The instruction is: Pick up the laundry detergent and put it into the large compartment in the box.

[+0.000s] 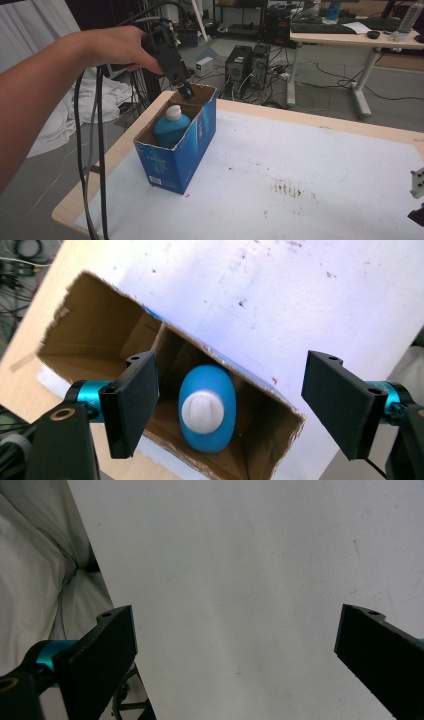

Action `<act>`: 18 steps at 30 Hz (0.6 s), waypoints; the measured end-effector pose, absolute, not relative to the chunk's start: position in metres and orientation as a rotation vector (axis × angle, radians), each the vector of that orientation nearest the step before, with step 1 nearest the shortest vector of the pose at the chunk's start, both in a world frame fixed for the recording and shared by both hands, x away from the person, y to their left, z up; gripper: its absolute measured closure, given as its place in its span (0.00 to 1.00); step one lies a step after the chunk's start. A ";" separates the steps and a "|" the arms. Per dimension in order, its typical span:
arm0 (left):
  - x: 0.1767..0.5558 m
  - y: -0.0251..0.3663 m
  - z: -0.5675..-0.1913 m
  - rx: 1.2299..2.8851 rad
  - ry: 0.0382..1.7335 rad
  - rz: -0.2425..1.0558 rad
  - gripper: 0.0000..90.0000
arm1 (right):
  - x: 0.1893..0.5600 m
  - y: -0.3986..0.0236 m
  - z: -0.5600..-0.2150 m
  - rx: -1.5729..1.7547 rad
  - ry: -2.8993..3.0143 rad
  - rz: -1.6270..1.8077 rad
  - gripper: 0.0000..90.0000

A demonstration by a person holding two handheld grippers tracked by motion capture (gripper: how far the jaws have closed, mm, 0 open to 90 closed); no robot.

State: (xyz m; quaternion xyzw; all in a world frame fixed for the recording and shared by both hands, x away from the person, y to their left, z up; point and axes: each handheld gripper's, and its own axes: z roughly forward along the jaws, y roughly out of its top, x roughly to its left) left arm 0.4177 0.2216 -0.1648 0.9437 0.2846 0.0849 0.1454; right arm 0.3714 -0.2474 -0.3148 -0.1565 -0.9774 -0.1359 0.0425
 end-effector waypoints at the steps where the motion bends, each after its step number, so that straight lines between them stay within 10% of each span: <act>1: 0.417 0.217 -0.164 2.718 0.827 0.255 0.25 | 0.371 -0.248 -0.315 -0.479 -2.991 -0.416 0.03; 18: 0.423 0.170 -0.163 2.755 0.670 0.193 0.25 | 0.370 -0.251 -0.312 -0.492 -2.999 -0.433 0.03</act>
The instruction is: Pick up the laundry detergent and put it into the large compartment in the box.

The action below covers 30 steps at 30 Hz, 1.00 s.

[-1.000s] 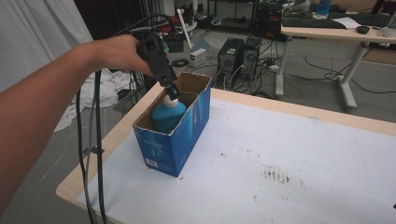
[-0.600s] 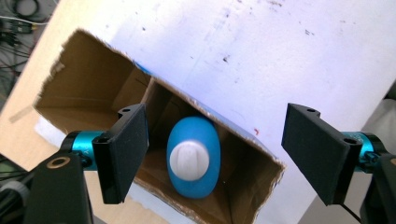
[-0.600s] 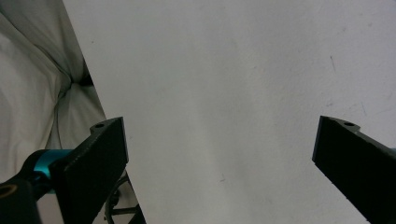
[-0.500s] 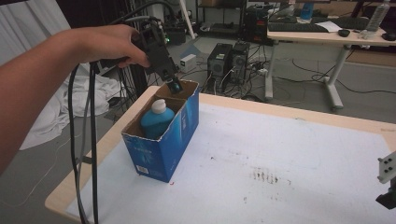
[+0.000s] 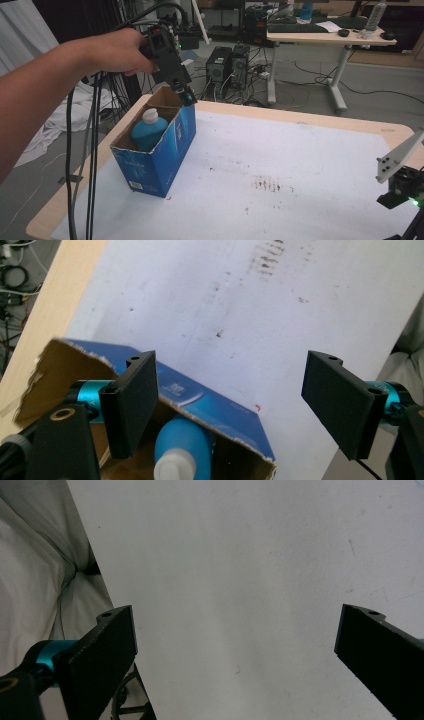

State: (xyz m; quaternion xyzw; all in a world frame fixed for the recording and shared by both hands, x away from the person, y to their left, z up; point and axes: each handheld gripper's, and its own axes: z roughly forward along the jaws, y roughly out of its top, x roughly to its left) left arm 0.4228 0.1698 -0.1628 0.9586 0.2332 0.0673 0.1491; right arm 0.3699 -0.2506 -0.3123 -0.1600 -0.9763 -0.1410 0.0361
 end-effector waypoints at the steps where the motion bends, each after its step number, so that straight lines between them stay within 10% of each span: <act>1: 0.423 0.165 -0.164 2.770 0.642 0.188 0.25 | 0.370 -0.251 -0.312 -0.493 -2.997 -0.435 0.03; 14: 0.429 0.126 -0.179 2.805 0.557 0.134 0.02 | 0.369 -0.256 -0.311 -0.508 -2.998 -0.455 0.03; 30: 0.438 0.090 -0.190 2.840 0.468 0.146 0.02 | 0.370 -0.256 -0.311 -0.511 -2.995 -0.466 0.03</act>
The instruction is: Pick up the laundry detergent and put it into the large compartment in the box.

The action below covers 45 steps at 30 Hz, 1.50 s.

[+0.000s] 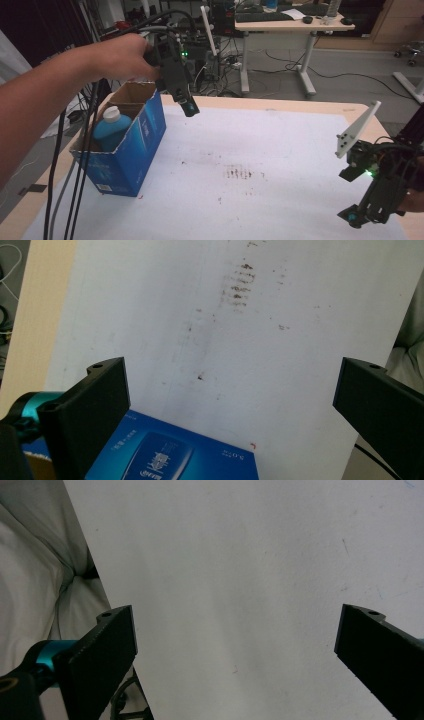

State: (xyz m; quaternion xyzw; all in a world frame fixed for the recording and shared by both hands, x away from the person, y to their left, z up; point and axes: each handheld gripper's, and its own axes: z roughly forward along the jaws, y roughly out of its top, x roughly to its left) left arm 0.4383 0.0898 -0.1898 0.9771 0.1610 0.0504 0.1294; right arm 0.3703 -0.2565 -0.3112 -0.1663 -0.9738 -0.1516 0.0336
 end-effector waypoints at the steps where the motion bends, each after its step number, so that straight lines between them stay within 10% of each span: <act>1: 0.439 0.087 -0.192 2.845 0.464 0.148 0.02 | 0.370 -0.256 -0.311 -0.512 -2.995 -0.465 0.03; 45: 0.447 0.034 -0.294 2.901 0.387 -0.043 0.02 | 0.380 -0.254 -0.322 -0.519 -2.980 -0.467 0.03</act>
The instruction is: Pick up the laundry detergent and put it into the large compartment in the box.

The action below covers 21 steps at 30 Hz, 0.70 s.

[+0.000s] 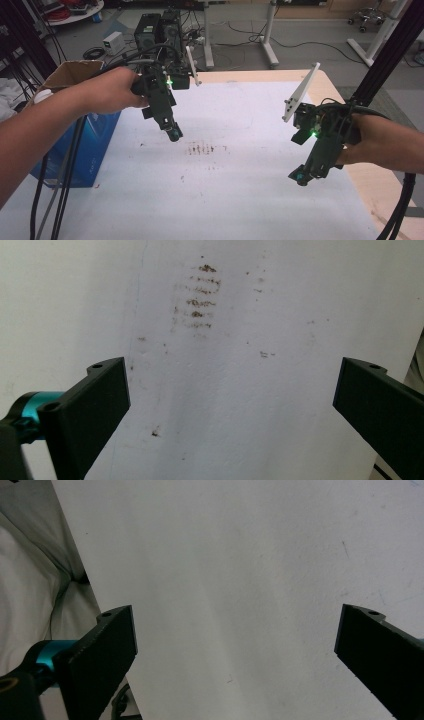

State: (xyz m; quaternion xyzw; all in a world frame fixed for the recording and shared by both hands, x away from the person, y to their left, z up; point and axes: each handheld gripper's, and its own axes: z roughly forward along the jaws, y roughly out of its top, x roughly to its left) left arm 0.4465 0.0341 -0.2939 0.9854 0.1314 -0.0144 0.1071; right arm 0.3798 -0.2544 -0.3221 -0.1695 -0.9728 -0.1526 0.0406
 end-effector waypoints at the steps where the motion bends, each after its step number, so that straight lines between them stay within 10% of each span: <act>1: 0.446 0.034 -0.295 2.899 0.390 -0.045 0.02 | 0.380 -0.255 -0.323 -0.517 -2.979 -0.466 0.03; 21: 0.445 0.030 -0.300 2.905 0.383 -0.065 0.02 | 0.377 -0.258 -0.325 -0.526 -2.974 -0.473 0.03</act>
